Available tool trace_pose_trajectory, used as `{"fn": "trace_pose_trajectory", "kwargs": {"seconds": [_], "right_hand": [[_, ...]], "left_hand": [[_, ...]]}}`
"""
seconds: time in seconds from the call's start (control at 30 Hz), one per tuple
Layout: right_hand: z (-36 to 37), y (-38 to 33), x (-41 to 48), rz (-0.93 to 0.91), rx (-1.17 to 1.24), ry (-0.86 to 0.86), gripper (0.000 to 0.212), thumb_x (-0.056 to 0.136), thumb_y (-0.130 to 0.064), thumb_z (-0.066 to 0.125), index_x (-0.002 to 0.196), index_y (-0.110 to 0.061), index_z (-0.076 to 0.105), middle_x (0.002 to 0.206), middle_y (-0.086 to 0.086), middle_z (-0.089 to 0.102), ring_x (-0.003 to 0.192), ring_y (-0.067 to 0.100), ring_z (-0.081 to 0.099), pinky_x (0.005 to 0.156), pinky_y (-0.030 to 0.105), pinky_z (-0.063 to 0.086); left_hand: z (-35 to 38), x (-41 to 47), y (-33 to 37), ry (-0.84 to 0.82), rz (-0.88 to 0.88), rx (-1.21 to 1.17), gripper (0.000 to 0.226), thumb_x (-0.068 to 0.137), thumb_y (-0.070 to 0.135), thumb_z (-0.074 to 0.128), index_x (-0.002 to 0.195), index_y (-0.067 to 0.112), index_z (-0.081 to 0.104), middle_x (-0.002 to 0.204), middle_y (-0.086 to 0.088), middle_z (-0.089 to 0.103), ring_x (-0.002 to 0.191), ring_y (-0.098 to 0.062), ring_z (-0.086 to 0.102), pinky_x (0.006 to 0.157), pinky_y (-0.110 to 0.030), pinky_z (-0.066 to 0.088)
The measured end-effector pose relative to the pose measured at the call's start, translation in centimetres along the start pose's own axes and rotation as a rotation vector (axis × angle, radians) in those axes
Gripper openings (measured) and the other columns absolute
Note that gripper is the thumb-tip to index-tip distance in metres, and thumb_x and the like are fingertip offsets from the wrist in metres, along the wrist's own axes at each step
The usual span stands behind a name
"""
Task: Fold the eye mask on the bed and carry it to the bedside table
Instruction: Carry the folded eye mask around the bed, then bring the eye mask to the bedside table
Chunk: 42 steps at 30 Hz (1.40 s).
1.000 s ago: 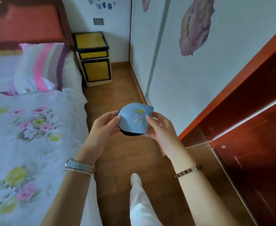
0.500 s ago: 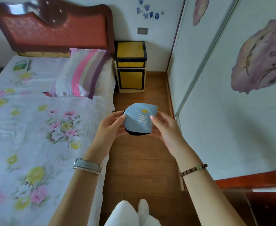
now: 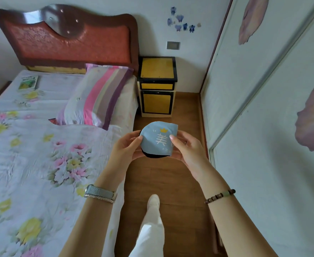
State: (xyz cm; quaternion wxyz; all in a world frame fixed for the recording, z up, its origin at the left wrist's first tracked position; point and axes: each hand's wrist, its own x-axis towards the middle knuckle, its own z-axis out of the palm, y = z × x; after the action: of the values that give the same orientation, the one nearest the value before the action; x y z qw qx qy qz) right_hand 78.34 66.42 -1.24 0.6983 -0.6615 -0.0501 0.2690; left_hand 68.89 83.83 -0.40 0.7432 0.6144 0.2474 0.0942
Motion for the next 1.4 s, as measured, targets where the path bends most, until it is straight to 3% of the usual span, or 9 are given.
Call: {"fn": "trace_pose_trajectory", "kwargs": {"seconds": [0.2, 0.33, 0.67, 0.93, 1.07, 1.27, 1.4], "right_hand": [[2.1, -3.3, 9.6, -0.018, -0.022, -0.020, 0.023, 0.093, -0.021, 0.066, 0.116, -0.019, 0.068, 0.106, 0.000, 0.075, 0.095, 0.014, 0.074, 0.070, 0.032, 0.062], [3.6, -4.9, 15.1, -0.023, -0.029, 0.006, 0.018, 0.094, -0.019, 0.064, 0.112, -0.021, 0.067, 0.100, -0.002, 0.074, 0.089, 0.010, 0.075, 0.064, 0.027, 0.061], [3.6, -7.6, 26.4, 0.054, 0.024, 0.046, 0.029, 0.093, -0.019, 0.066, 0.121, -0.014, 0.065, 0.105, 0.002, 0.073, 0.088, 0.015, 0.076, 0.068, 0.033, 0.063], [1.6, -9.7, 37.1, 0.064, -0.009, 0.005, 0.017, 0.092, -0.021, 0.066, 0.106, -0.029, 0.063, 0.108, 0.003, 0.071, 0.095, 0.017, 0.074, 0.070, 0.033, 0.064], [0.2, -11.7, 43.3, 0.071, -0.007, -0.012, 0.029, 0.092, -0.021, 0.066, 0.120, -0.015, 0.063, 0.113, 0.010, 0.070, 0.100, 0.023, 0.073, 0.078, 0.042, 0.063], [-0.9, -14.3, 51.3, 0.070, -0.043, -0.079, 0.015, 0.093, -0.021, 0.066, 0.105, -0.029, 0.064, 0.101, -0.001, 0.072, 0.089, 0.010, 0.075, 0.064, 0.029, 0.062], [-0.9, -15.5, 55.7, 0.084, -0.042, -0.119, 0.017, 0.093, -0.021, 0.066, 0.109, -0.026, 0.065, 0.103, 0.001, 0.073, 0.092, 0.013, 0.075, 0.066, 0.032, 0.063]], "left_hand": [[-0.8, 9.5, 3.0, 0.039, -0.029, -0.039, 0.025, 0.099, 0.008, 0.050, 0.121, 0.002, 0.060, 0.102, -0.009, 0.069, 0.079, -0.011, 0.074, 0.066, -0.024, 0.061], [-1.6, 15.4, 5.0, 0.040, -0.040, 0.009, 0.024, 0.099, 0.009, 0.051, 0.119, 0.004, 0.062, 0.108, -0.013, 0.069, 0.085, -0.015, 0.073, 0.070, -0.026, 0.061], [-1.0, 26.7, 7.4, 0.055, -0.050, 0.049, 0.022, 0.098, 0.010, 0.054, 0.117, 0.004, 0.064, 0.102, -0.010, 0.072, 0.081, -0.012, 0.075, 0.071, -0.028, 0.062], [1.6, 36.6, 8.7, 0.082, -0.051, 0.054, 0.027, 0.099, 0.011, 0.053, 0.121, 0.001, 0.062, 0.107, -0.013, 0.071, 0.083, -0.013, 0.075, 0.071, -0.027, 0.062], [3.4, 42.2, 9.9, 0.103, -0.041, 0.052, 0.028, 0.098, 0.011, 0.052, 0.123, 0.001, 0.061, 0.110, -0.014, 0.070, 0.085, -0.013, 0.075, 0.072, -0.028, 0.062], [5.3, 49.1, 11.7, 0.167, -0.022, 0.007, 0.025, 0.098, 0.010, 0.053, 0.120, 0.004, 0.063, 0.092, 0.002, 0.075, 0.083, -0.009, 0.075, 0.065, -0.021, 0.059], [5.5, 52.8, 12.4, 0.211, -0.027, -0.022, 0.022, 0.098, 0.010, 0.054, 0.117, 0.006, 0.064, 0.095, -0.001, 0.075, 0.085, -0.012, 0.075, 0.068, -0.025, 0.061]]}}
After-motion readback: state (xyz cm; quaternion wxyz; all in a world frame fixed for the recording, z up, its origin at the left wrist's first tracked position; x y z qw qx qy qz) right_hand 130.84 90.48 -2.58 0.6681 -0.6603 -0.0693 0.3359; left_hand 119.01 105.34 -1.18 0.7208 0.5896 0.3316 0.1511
